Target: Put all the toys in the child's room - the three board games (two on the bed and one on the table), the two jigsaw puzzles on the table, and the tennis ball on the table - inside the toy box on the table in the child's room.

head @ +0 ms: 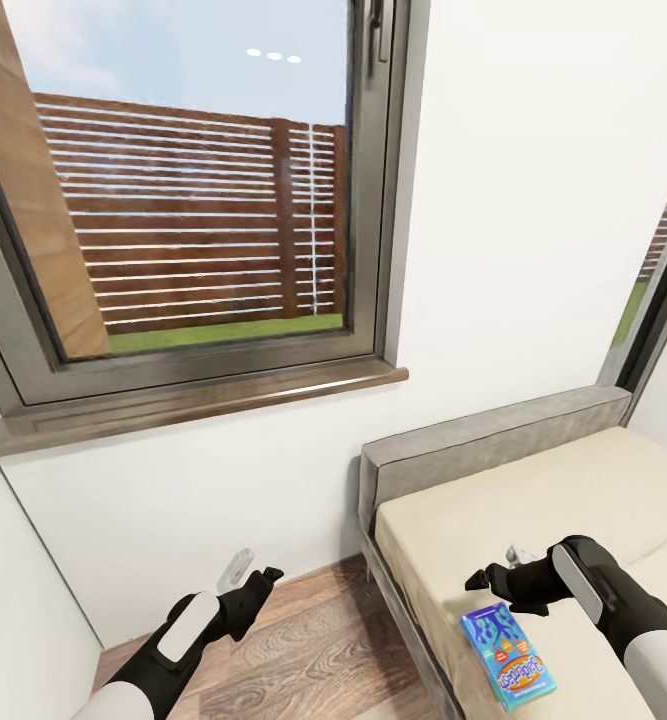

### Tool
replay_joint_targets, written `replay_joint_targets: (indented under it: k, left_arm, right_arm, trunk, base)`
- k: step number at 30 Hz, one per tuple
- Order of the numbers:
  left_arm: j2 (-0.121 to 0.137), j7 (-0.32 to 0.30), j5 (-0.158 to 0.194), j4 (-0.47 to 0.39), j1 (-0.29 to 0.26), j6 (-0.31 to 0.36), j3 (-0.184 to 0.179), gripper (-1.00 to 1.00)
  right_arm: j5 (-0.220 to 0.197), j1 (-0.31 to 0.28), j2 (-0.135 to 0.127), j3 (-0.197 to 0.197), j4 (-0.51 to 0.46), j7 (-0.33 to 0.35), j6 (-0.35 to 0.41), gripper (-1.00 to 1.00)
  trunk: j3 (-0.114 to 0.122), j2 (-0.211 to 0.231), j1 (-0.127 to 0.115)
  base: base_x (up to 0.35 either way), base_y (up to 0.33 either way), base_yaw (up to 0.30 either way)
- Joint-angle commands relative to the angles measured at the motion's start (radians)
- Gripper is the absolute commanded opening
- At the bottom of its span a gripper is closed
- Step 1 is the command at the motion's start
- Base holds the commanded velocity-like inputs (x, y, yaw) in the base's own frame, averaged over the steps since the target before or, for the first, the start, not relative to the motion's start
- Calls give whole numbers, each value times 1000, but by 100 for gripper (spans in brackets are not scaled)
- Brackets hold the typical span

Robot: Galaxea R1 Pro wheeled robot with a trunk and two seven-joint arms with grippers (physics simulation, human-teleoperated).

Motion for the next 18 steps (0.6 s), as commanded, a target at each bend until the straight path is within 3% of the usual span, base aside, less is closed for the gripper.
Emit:
replay_joint_targets:
  k: [1,18]
  left_arm:
    - [1,9,11,-2,0,0,-3,100]
    - [1,9,4,-2,1,-3,-5,100]
  right_arm:
    - [10,-1,-1,3,-1,10,1,100]
    - [10,-1,-1,6,-1,10,1,100]
  trunk:
    - [-1,-1,0]
    - [-1,-1,0]
  base:
    - [0,0,13]
    - [0,0,4]
